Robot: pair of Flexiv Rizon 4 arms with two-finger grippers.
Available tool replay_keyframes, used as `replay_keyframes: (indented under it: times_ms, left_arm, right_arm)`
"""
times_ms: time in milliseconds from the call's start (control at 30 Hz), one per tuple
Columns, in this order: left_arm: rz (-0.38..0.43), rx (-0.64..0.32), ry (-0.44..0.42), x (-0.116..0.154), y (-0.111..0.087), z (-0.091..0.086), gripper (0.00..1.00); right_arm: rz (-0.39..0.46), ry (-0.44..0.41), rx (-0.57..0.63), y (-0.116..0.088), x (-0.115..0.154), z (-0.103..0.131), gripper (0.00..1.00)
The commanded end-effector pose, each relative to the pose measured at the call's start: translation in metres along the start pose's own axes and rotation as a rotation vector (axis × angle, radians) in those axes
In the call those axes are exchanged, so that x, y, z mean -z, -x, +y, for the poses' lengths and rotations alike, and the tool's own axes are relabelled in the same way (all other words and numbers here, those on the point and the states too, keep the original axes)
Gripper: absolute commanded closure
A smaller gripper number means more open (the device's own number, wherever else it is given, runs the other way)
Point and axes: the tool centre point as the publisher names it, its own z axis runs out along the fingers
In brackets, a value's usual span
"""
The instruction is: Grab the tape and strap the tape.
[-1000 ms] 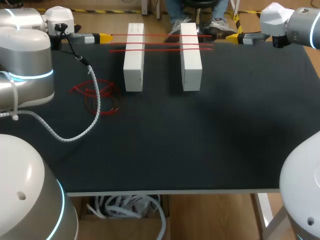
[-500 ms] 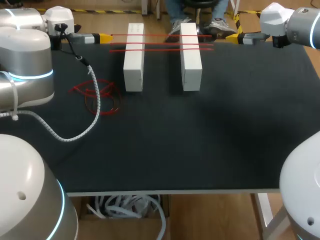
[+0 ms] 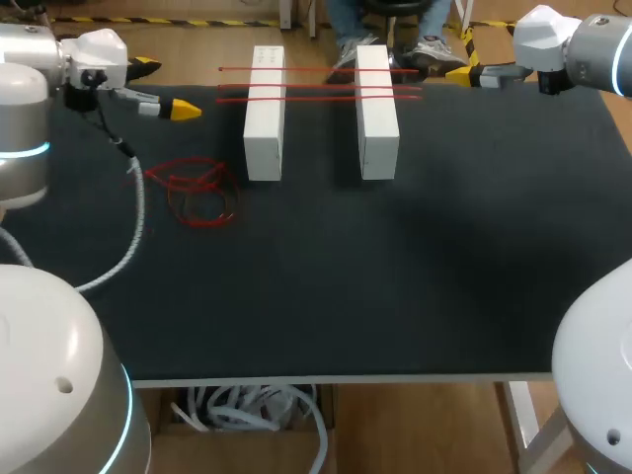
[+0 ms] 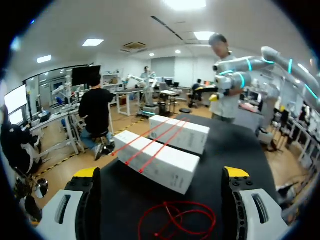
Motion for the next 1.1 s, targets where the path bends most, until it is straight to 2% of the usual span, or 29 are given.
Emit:
replay_keyframes:
  times_ms: [33,100,167,200,233,300,333,400,433,467,533,567,600,700,733,767,833,867,933,1100]
  left_arm:
    - [0.235,-0.043,0.011,-0.001,0.004,0.004,0.0]
    - [0.222,-0.047,0.001,-0.004,0.002,0.005,0.0]
    - [0.193,-0.036,0.003,-0.007,0.001,0.005,0.08]
    - [0.188,-0.031,0.0,-0.009,0.001,0.005,0.07]
    - [0.195,-0.033,-0.008,-0.01,0.0,0.005,0.02]
    - [0.186,-0.034,-0.004,-0.012,-0.001,0.005,0.43]
    - [0.185,-0.035,-0.004,-0.013,-0.001,0.006,0.43]
    - [0.184,-0.041,-0.004,-0.014,-0.002,0.006,0.25]
    - [0.186,-0.044,-0.005,-0.015,-0.003,0.005,0.53]
    - [0.179,-0.04,-0.002,-0.016,-0.003,0.005,0.59]
    - [0.177,-0.045,-0.005,-0.016,-0.003,0.005,0.55]
    - [0.161,-0.047,-0.001,-0.017,-0.003,0.005,0.59]
    - [0.155,-0.043,-0.002,-0.018,-0.003,0.006,0.59]
    - [0.153,-0.044,-0.006,-0.018,-0.002,0.006,0.44]
    - [0.164,-0.051,-0.007,-0.019,-0.003,0.007,0.66]
    - [0.161,-0.05,-0.006,-0.019,-0.003,0.007,0.75]
    - [0.163,-0.051,-0.008,-0.02,-0.003,0.007,0.71]
    - [0.159,-0.054,-0.002,-0.02,-0.004,0.008,0.78]
    - [0.164,-0.052,-0.006,-0.021,-0.004,0.009,0.68]
    - [0.17,-0.057,-0.009,-0.023,-0.005,0.009,0.63]
  right_arm:
    - [0.005,-0.003,0.0,0.001,-0.001,0.0,0.0]
    - [0.005,-0.003,0.0,0.001,-0.001,0.0,0.0]
    - [0.005,-0.003,0.0,0.001,-0.001,0.0,0.0]
    - [0.005,-0.003,0.0,0.001,-0.001,0.0,0.0]
    - [0.005,-0.003,0.0,0.001,-0.001,0.0,0.0]
    - [0.005,-0.003,0.0,0.001,-0.001,0.0,0.0]
    - [0.005,-0.003,0.0,0.001,-0.001,0.0,0.0]
    - [0.005,-0.003,0.0,0.001,-0.001,0.0,0.0]
    - [0.005,-0.003,0.0,0.001,-0.001,0.0,0.0]
    - [0.005,-0.003,0.0,0.001,-0.001,0.0,0.0]
    - [0.005,-0.003,0.0,0.001,-0.001,0.0,0.0]
    - [0.005,-0.003,0.0,0.001,-0.001,0.0,0.0]
    - [0.005,-0.003,0.0,0.001,-0.001,0.0,0.0]
    - [0.005,-0.003,0.0,0.001,-0.001,0.0,0.0]
    - [0.005,-0.003,0.0,0.001,-0.001,0.0,0.0]
    - [0.005,-0.003,0.0,0.001,-0.001,0.0,0.0]
    - [0.005,-0.003,0.0,0.001,-0.001,0.0,0.0]
    - [0.005,-0.003,0.0,0.001,-0.001,0.0,0.0]
    - [0.005,-0.003,0.0,0.001,-0.001,0.0,0.0]
    - [0.005,-0.003,0.0,0.001,-0.001,0.0,0.0]
